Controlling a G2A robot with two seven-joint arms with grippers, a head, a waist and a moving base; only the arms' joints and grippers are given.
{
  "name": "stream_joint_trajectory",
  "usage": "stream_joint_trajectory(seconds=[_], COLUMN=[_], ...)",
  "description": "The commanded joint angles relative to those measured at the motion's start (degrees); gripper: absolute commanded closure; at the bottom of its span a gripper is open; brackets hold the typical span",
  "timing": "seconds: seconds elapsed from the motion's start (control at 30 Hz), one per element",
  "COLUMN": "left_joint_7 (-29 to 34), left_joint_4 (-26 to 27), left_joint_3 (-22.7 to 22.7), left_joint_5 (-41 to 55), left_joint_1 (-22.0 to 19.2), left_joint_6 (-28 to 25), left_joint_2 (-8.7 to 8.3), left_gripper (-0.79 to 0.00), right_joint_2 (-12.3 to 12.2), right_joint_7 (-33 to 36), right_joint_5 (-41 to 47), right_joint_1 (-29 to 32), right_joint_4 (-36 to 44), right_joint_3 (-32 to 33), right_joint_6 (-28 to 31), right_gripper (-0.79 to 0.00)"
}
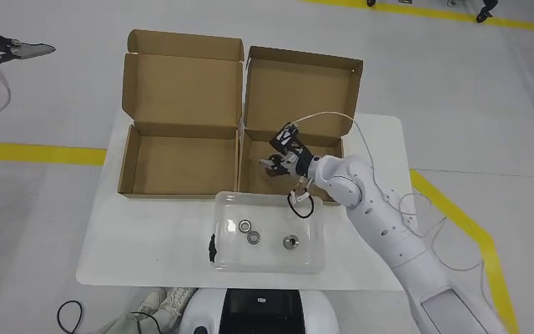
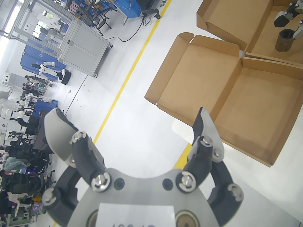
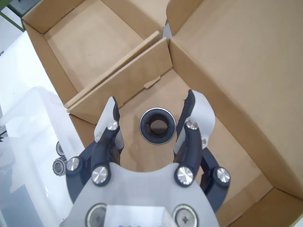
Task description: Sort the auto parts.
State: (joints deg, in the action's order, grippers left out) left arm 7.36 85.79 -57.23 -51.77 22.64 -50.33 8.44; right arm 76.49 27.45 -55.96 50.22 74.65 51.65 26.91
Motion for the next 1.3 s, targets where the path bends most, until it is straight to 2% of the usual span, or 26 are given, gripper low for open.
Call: stream_joint_trajectory(seconds=[0.0, 0.13, 0.4, 0.67, 1.27], left_joint_7=[0.0, 0.0, 0.0, 0.0, 0.0], left_joint_4=[0.0, 0.0, 0.0, 0.0, 0.0], left_joint_3=[0.0, 0.0, 0.0, 0.0, 0.0], left_joint_5=[0.0, 0.0, 0.0, 0.0, 0.0], left_joint_1=[0.0, 0.0, 0.0, 0.0, 0.0], left_joint_6=[0.0, 0.0, 0.0, 0.0, 0.0], left_joint_2=[0.0, 0.0, 0.0, 0.0, 0.0], left_gripper=[-0.785, -0.785, -0.785, -0.785, -0.785], right_joint_2=[-0.61, -1.92, -4.3, -5.85, -5.85], right_joint_7=[-0.67, -1.11, -0.05, -1.58, -1.58], right_joint_5=[-0.5, 0.05, -1.26, 1.09, 1.09], right_joint_1=[1.65, 5.29, 12.99, 18.21, 18.21], right_joint_4=[3.29, 9.08, 18.47, 21.87, 21.87], right_joint_3=[1.27, 3.47, 7.65, 10.14, 10.14], right_joint_6=[2.37, 10.22, 18.35, 25.23, 25.23], right_gripper=[-0.554, -0.68, -0.779, -0.785, -0.785])
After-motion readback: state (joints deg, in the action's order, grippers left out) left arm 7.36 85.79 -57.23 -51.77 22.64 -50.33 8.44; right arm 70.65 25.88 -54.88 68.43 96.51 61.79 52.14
